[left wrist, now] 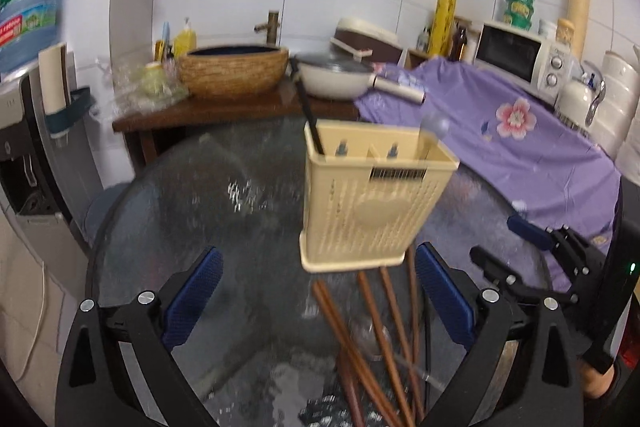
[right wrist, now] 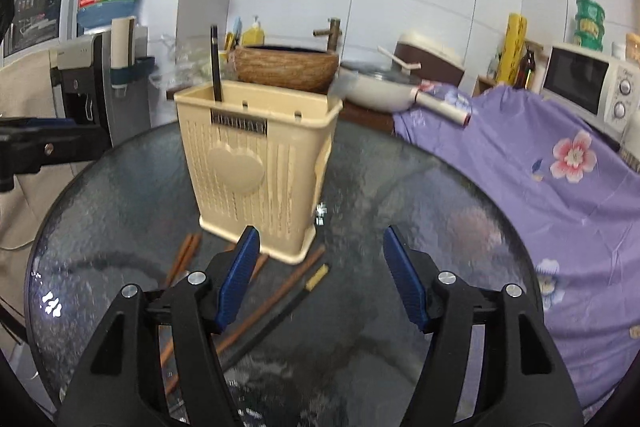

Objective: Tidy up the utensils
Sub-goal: 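Move right tool to another black chopstick while left tool nears brown-handled spoon, then close right tool on black chopstick while left tool closes on brown-handled spoon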

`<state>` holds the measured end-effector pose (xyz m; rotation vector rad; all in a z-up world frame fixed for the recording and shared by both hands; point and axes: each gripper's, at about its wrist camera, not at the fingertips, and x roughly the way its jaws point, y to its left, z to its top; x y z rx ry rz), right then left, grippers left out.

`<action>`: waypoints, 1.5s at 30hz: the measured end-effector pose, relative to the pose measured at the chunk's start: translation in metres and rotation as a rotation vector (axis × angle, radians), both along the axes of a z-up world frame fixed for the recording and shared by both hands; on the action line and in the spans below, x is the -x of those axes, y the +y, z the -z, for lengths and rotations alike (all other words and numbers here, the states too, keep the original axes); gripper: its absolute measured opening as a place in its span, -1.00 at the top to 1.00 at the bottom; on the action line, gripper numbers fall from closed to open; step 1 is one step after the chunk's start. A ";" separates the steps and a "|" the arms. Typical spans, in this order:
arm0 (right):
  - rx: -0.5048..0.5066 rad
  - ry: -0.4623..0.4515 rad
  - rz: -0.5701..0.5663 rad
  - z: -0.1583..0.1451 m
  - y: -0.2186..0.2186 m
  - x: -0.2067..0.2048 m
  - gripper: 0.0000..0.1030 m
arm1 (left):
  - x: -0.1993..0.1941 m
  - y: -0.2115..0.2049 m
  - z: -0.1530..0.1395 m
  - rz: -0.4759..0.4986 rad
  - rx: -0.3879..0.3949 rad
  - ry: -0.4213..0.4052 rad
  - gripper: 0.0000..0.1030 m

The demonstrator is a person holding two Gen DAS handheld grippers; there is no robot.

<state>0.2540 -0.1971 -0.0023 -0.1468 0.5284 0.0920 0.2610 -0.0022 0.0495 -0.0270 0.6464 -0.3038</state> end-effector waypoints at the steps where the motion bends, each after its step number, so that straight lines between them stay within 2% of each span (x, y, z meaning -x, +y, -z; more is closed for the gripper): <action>1: -0.008 0.019 0.001 0.005 -0.002 0.001 -0.25 | 0.001 0.002 0.007 -0.006 -0.001 0.020 -0.81; 6: -0.026 0.118 0.023 0.030 -0.007 0.001 -0.25 | 0.004 0.011 0.037 -0.017 0.022 0.112 -0.69; 10: -0.070 0.211 0.026 0.047 -0.014 -0.006 -0.24 | 0.009 0.007 0.058 0.003 0.000 0.163 -0.47; 12: -0.085 0.243 0.030 0.052 -0.016 -0.009 -0.20 | 0.011 0.003 0.067 0.015 -0.007 0.186 -0.35; 16: -0.130 0.314 0.032 0.065 -0.015 -0.019 0.02 | 0.014 -0.003 0.082 0.038 -0.020 0.230 -0.17; 22: -0.227 0.388 0.065 0.074 -0.016 -0.040 0.22 | 0.020 -0.006 0.090 0.055 -0.039 0.248 -0.06; 27: -0.242 0.397 0.094 0.073 -0.012 -0.054 0.31 | 0.023 -0.009 0.094 0.061 -0.050 0.258 -0.01; 36: -0.170 0.420 0.146 0.076 0.002 -0.074 0.46 | 0.029 -0.017 0.099 0.088 -0.075 0.266 0.10; 45: -0.082 0.417 0.129 0.076 0.013 -0.086 0.67 | 0.032 -0.022 0.107 0.098 -0.082 0.287 0.29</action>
